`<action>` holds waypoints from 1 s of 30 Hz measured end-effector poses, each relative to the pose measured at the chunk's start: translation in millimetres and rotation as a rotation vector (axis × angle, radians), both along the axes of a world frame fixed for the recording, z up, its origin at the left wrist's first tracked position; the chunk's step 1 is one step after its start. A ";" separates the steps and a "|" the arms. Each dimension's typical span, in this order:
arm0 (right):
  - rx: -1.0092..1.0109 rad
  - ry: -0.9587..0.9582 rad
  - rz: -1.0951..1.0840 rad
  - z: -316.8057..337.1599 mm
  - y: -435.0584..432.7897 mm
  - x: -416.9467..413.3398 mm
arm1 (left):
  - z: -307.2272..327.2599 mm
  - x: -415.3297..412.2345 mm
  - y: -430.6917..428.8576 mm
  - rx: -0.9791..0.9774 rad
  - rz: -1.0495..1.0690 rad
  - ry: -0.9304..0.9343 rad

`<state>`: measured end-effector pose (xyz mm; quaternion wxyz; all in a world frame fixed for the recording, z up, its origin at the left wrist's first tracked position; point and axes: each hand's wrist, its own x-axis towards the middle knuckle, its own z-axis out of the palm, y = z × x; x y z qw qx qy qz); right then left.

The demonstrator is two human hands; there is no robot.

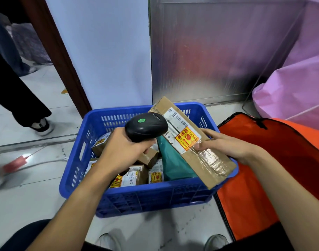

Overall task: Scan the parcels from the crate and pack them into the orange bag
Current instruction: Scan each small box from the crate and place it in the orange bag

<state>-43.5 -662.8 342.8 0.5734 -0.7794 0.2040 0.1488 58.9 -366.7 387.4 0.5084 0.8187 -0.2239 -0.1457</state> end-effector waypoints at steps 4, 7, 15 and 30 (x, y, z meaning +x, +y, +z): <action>-0.069 0.024 0.018 -0.4 -4.4 -3.0 | -1.4 0.2 -0.2 0.048 -0.002 0.017; -0.091 0.025 0.031 0.6 -4.8 -5.4 | -1.5 -1.4 -0.3 0.056 0.001 0.024; -0.111 0.057 0.022 -3.4 -5.5 -4.1 | -3.2 0.2 1.1 0.027 0.024 0.054; -0.133 0.067 0.048 0.0 -2.8 -3.9 | -5.9 4.1 -0.4 0.042 0.030 0.088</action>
